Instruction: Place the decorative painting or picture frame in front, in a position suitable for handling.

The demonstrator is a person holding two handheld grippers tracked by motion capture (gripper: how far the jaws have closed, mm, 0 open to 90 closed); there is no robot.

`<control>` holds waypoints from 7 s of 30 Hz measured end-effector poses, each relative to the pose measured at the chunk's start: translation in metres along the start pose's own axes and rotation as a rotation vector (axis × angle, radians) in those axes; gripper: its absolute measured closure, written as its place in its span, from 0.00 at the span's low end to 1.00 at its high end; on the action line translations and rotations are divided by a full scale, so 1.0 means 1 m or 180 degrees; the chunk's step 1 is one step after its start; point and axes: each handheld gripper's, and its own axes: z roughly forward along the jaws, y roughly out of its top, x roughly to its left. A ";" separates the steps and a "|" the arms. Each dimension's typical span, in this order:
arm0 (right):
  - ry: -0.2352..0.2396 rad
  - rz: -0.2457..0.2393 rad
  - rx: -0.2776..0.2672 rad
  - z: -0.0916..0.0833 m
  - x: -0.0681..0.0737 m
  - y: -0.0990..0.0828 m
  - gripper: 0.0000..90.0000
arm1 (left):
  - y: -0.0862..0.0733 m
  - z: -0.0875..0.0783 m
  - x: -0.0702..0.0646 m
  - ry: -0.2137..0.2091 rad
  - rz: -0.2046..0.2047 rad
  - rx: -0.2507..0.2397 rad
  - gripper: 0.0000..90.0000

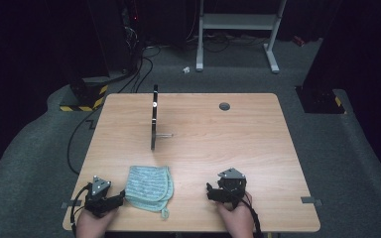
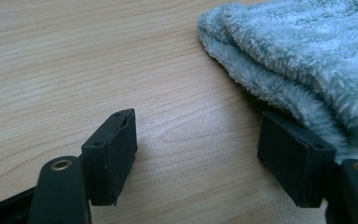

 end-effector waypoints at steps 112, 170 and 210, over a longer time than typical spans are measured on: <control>0.0198 -0.0158 -0.0033 -0.007 -0.004 -0.002 0.29 | 0.020 0.008 -0.051 -0.0878 0.0106 -0.0184 0.82; 0.0983 -0.0627 -0.0382 -0.017 0.087 0.029 0.35 | 0.028 -0.001 -0.034 -0.0458 0.0319 -0.0356 0.43; 0.0827 -0.0616 -0.0428 -0.020 0.077 0.034 0.81 | 0.011 0.012 -0.001 -0.0175 0.0173 -0.0034 0.38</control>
